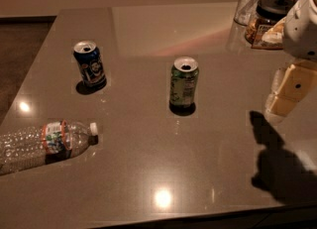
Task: Knock green can over
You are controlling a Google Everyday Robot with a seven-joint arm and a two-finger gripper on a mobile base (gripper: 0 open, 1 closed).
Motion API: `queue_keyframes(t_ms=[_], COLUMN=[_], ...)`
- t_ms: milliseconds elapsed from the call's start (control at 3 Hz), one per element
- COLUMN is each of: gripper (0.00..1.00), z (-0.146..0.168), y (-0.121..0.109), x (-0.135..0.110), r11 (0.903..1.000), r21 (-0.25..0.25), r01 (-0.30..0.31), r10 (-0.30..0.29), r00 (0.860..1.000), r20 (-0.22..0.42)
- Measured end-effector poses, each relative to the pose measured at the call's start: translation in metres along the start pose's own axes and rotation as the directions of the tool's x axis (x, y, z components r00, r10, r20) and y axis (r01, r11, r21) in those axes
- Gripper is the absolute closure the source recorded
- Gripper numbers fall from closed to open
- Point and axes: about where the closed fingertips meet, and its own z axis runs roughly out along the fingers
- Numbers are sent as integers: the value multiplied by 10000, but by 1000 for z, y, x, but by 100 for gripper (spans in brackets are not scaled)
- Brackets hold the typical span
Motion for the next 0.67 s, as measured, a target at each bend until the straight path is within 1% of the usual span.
queue_keyframes(t_ms=[333,667], gripper=[0,0], z=[0,1], y=[0,-2], x=[0,-4], r11=[10000,9999], r21=[2,-103], r01=[0,97], r10=[0,-94], r00=[10000,9996], r20=[1,252])
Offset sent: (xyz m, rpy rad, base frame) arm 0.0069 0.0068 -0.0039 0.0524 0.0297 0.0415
